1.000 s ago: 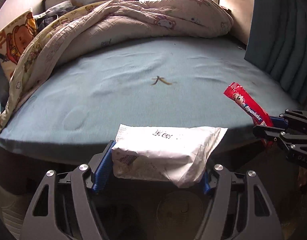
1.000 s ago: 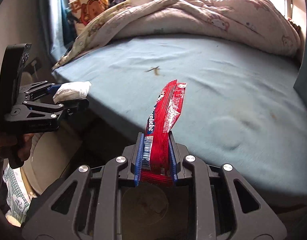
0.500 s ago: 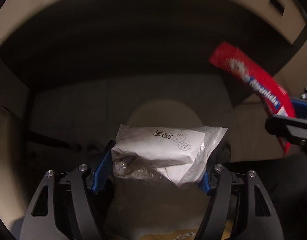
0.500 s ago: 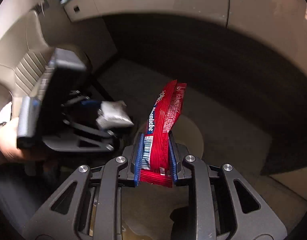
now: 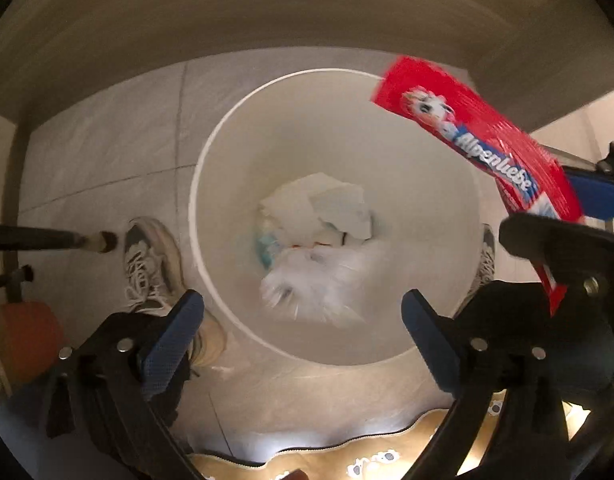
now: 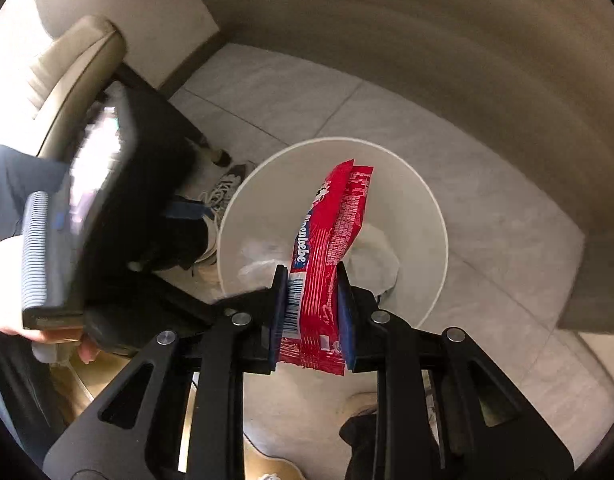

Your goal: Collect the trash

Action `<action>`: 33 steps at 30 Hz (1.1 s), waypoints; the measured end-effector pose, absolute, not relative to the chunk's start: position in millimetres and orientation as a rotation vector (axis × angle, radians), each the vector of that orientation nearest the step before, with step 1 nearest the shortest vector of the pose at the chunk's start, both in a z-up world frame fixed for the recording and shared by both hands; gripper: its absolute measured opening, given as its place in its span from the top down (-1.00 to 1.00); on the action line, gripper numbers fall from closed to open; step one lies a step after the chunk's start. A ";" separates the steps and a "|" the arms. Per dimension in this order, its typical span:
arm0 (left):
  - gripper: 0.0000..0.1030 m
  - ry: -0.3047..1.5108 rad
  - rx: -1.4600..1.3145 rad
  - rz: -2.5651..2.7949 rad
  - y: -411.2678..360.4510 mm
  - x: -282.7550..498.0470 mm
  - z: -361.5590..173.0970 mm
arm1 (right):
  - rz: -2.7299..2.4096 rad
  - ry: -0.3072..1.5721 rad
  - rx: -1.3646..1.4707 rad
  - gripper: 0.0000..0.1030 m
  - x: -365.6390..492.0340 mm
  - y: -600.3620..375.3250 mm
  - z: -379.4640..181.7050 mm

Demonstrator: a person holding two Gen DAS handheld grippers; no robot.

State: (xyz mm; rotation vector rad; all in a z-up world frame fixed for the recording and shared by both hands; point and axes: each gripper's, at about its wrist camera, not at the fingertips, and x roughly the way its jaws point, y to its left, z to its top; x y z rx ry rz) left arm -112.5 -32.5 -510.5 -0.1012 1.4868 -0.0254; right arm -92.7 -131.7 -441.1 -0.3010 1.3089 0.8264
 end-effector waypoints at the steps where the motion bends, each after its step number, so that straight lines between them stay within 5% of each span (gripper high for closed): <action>1: -0.89 1.485 -0.104 -0.014 -27.9 -114.3 -509.2 | 0.818 1.326 -0.304 0.58 -91.2 -131.4 -447.3; 7: -0.89 1.451 -0.110 0.027 -5.9 -114.8 -485.1 | 0.793 1.343 -0.314 0.52 -94.1 -116.5 -459.5; 10: -0.89 1.438 -0.084 0.065 7.4 -115.7 -472.1 | 0.722 1.353 -0.316 -0.45 -91.8 -111.1 -462.3; 11: -0.89 1.434 -0.076 0.068 8.2 -117.2 -466.3 | 0.698 1.362 -0.289 -0.92 -88.4 -118.3 -462.3; 23: -0.89 1.344 -0.035 0.071 12.8 -134.9 -408.2 | 0.677 1.120 -0.215 -0.90 -115.0 -145.3 -370.3; 33: -0.89 1.083 -0.069 -0.003 -4.3 -204.2 -290.2 | 0.605 0.853 0.002 -0.91 -199.6 -214.3 -260.2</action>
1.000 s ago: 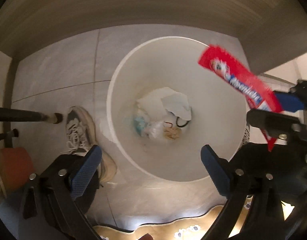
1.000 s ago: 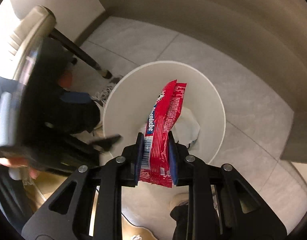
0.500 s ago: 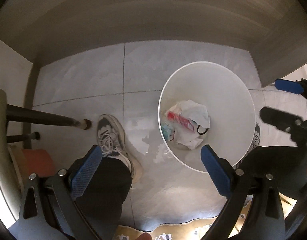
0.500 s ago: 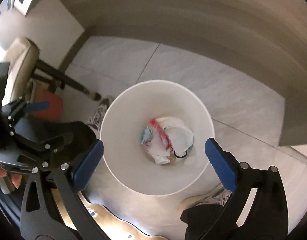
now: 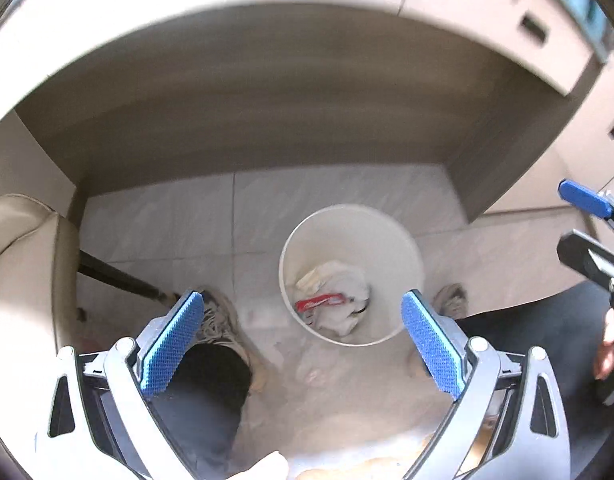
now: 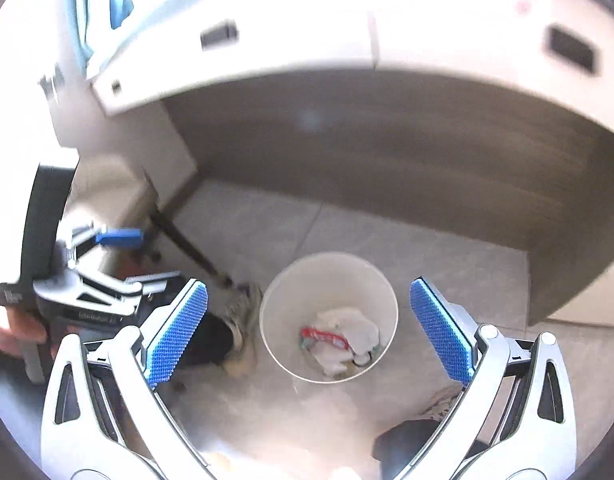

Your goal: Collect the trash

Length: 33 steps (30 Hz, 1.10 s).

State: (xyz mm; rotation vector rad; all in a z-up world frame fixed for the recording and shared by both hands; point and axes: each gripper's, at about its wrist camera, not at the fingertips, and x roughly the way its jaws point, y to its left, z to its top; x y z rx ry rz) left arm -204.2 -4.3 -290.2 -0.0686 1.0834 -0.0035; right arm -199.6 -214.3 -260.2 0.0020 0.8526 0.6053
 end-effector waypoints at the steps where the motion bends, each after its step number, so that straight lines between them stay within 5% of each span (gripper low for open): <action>1: -0.89 1.058 -0.075 -0.012 -5.9 -214.1 -277.0 | 0.595 0.832 0.044 -0.91 -209.4 -222.5 -248.1; 15: -0.89 0.753 0.050 0.047 -29.3 -315.2 -107.7 | 0.596 0.597 -0.028 -0.91 -316.8 -227.3 -77.7; 33: -0.89 0.652 0.006 -0.005 -25.1 -343.2 -67.2 | 0.572 0.522 -0.093 -0.91 -341.5 -218.1 -30.9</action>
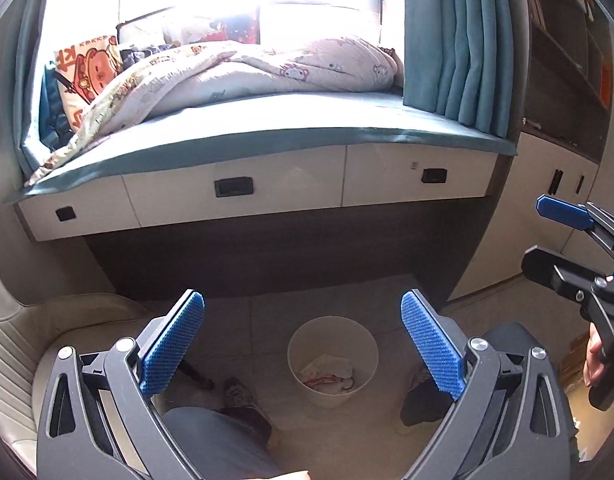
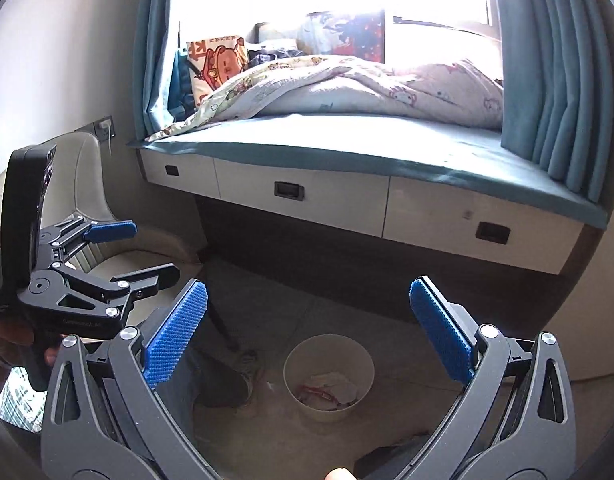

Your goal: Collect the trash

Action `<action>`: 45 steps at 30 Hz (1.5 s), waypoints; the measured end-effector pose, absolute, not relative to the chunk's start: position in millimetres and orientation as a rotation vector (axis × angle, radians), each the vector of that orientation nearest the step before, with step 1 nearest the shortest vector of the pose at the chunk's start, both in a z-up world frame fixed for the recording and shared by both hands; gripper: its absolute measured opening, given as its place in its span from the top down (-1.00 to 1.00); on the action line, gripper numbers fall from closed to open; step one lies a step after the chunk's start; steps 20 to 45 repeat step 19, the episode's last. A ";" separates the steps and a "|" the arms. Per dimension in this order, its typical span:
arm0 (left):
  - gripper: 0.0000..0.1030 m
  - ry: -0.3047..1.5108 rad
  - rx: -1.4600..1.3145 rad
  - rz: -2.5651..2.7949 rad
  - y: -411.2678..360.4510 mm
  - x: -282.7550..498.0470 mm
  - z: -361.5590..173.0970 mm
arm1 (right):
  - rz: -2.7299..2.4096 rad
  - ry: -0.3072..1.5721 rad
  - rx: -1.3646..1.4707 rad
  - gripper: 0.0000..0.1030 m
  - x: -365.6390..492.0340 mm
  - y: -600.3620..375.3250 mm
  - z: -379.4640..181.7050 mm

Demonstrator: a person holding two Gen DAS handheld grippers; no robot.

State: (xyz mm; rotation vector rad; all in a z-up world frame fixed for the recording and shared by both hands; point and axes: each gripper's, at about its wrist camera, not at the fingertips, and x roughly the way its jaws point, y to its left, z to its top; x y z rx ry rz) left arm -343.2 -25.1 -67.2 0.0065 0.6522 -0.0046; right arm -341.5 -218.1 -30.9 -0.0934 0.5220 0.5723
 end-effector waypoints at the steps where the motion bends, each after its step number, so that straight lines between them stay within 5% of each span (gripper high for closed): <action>1: -0.89 0.653 0.009 -0.010 -25.3 -343.3 -68.9 | 0.569 0.522 -0.086 -0.91 -341.1 -219.8 -31.0; 45: -0.89 0.634 0.001 0.002 -28.6 -341.8 -75.4 | 0.537 0.551 -0.077 -0.91 -338.5 -222.6 -37.2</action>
